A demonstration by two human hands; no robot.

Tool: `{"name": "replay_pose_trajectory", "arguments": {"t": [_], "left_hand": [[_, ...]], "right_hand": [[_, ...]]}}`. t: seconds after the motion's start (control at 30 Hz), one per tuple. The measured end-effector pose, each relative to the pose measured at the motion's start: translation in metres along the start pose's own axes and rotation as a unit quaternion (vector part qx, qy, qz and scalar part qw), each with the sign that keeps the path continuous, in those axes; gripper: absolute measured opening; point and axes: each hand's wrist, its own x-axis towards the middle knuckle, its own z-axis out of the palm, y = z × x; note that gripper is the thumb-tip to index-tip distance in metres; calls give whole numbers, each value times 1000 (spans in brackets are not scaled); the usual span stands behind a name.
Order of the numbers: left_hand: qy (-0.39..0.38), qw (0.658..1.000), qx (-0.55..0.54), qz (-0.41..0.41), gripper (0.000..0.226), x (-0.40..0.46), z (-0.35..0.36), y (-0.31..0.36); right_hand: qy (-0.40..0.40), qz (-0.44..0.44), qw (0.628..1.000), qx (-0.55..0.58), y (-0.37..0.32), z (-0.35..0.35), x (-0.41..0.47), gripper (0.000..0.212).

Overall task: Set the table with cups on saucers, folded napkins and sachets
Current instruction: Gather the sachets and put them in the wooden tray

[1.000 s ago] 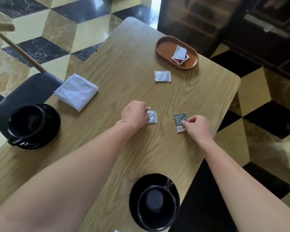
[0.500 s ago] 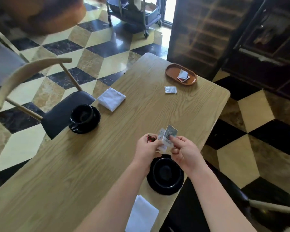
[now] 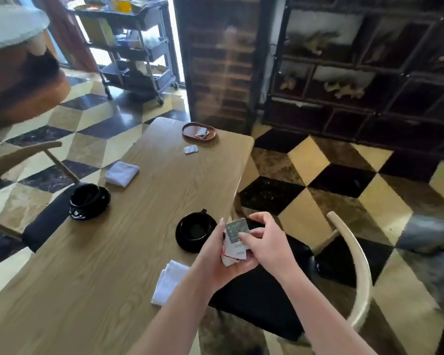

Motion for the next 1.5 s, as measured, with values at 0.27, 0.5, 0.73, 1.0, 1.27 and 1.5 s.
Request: {"name": "replay_pose_trajectory", "arguments": {"t": [0.27, 0.5, 0.73, 1.0, 1.27, 1.5], "left_hand": [[-128, 978, 127, -105, 68, 68, 117, -116], [-227, 960, 145, -82, 76, 144, 266, -257], [-213, 959, 149, -113, 90, 218, 347, -310], [-132, 973, 179, -68, 76, 302, 376, -291], [-162, 978, 122, -56, 66, 373, 408, -262], [-21, 979, 200, 31, 43, 456, 466, -224]], "right_hand": [[101, -54, 951, -289, 77, -171, -46, 32], [-20, -104, 959, -261, 143, -369, -65, 81], [-27, -88, 956, -279, 178, -481, -43, 48], [-56, -61, 933, -352, 202, -505, 58, 63], [-85, -86, 922, -367, 204, -552, 158, 69], [-142, -164, 894, -392, 201, -620, 286, 64]]}}
